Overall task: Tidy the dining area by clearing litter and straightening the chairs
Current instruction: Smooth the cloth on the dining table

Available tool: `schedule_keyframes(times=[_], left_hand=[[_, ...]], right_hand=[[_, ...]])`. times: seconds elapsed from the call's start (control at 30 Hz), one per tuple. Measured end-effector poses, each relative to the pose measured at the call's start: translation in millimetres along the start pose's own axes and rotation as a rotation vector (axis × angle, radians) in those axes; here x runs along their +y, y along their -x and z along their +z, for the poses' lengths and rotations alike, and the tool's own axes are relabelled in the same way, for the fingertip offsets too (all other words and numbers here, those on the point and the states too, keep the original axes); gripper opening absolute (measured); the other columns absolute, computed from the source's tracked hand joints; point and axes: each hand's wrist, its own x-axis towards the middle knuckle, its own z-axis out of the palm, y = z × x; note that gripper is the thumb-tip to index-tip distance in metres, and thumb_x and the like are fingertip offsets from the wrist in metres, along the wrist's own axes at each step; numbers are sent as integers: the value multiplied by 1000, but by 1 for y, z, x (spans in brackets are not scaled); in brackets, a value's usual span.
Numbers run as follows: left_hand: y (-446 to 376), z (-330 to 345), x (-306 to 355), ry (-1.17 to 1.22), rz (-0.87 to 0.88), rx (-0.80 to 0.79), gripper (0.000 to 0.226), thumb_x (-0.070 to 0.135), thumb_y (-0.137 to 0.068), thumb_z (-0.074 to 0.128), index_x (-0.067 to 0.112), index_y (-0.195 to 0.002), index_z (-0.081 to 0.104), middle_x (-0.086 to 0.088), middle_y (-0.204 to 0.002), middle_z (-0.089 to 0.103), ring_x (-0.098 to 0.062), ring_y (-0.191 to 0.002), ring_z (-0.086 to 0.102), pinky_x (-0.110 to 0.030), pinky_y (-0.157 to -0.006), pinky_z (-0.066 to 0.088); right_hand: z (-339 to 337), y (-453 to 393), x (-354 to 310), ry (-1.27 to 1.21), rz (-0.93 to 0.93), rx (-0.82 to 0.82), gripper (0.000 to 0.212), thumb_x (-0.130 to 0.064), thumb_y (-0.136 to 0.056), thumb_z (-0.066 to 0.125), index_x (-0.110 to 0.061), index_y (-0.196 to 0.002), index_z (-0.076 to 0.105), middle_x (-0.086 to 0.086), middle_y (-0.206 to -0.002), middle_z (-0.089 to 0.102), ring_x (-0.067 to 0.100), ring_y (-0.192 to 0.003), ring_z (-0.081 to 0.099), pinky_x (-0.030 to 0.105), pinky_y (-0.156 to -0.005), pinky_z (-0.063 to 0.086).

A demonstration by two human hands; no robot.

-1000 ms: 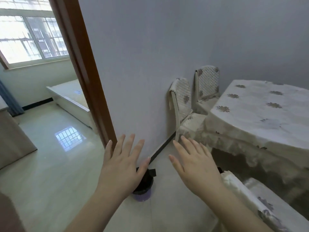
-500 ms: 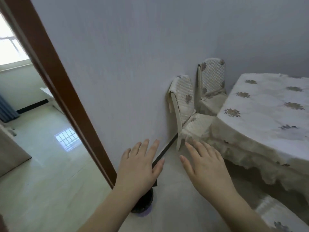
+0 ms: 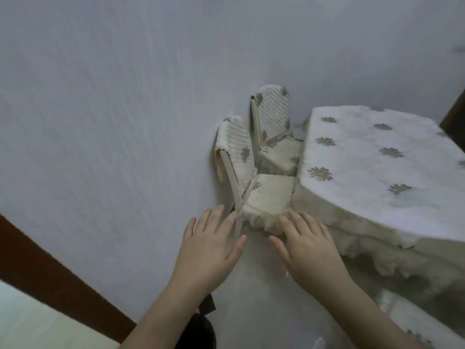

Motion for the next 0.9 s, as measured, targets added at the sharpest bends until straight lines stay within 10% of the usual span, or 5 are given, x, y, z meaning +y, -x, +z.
schedule_keyframes(times=[0.6, 0.9], left_hand=[[-261, 113, 151, 52, 609, -149, 60, 63, -92, 19, 37, -146, 31, 3, -155, 29, -22, -144, 23, -42, -115, 18], [-346, 169, 261, 62, 802, -198, 61, 58, -92, 22, 32, -145, 37, -1, -152, 37, -24, -141, 32, -46, -113, 26]], right_hand=[[24, -103, 210, 37, 531, -7, 84, -63, -81, -1, -24, -148, 29, 4, -153, 32, 25, -142, 24, 39, -115, 15], [32, -119, 316, 74, 721, 16, 61, -54, -89, 32, -15, -128, 59, 13, -125, 63, 33, -115, 58, 48, -95, 47]])
